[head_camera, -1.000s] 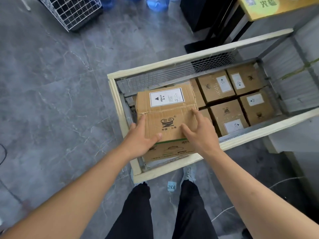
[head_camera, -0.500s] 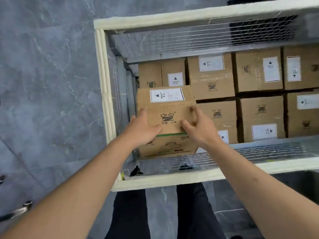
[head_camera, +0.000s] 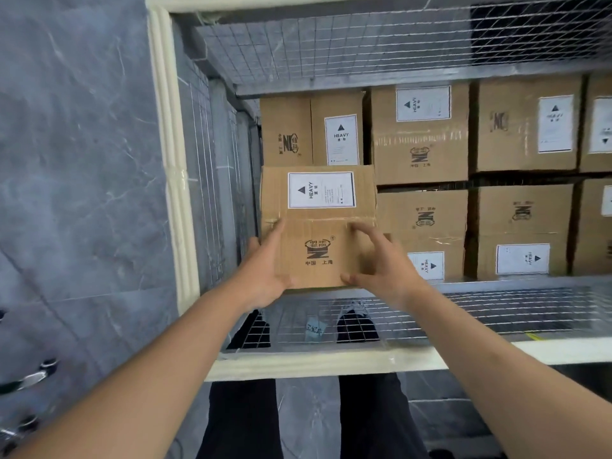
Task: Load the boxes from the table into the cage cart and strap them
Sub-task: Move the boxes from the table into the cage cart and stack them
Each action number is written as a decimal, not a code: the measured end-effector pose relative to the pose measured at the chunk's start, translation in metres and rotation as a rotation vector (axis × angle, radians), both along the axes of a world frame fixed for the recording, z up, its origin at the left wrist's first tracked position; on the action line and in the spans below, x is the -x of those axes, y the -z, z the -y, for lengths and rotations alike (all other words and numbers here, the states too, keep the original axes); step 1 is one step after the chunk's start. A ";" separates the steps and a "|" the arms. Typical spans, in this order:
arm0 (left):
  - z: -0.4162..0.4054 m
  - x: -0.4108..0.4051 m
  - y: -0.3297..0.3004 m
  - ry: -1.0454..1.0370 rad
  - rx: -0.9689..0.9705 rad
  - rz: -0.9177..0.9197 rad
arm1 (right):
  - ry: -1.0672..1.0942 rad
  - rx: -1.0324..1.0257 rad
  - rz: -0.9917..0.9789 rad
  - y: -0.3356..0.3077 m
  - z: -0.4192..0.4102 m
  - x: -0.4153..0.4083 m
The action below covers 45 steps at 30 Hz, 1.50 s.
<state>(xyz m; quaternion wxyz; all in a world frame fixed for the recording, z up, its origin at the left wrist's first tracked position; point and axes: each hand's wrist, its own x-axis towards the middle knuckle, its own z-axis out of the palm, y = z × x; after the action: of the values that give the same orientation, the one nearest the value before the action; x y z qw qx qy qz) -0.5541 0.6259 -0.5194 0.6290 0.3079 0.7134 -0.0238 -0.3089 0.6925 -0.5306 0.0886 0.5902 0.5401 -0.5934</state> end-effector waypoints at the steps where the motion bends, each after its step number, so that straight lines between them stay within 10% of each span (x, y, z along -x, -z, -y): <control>1: 0.003 -0.001 -0.001 -0.008 -0.013 0.003 | 0.007 0.002 -0.005 0.000 0.001 0.000; 17: -0.011 -0.033 0.095 0.062 -0.015 -0.237 | -0.204 -0.041 0.387 0.095 0.004 0.024; 39: 0.011 -0.028 0.173 0.009 -0.003 -0.297 | -0.315 0.151 0.277 0.141 0.009 0.015; 45: 0.010 -0.036 0.171 0.465 -0.237 -0.488 | -0.460 -0.017 0.411 0.140 0.018 0.024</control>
<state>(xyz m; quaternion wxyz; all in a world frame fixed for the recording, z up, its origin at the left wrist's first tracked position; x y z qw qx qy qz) -0.5183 0.6159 -0.6905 0.3779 0.5182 0.7512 -0.1561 -0.3329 0.6744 -0.6702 0.3229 0.5608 0.6353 -0.4216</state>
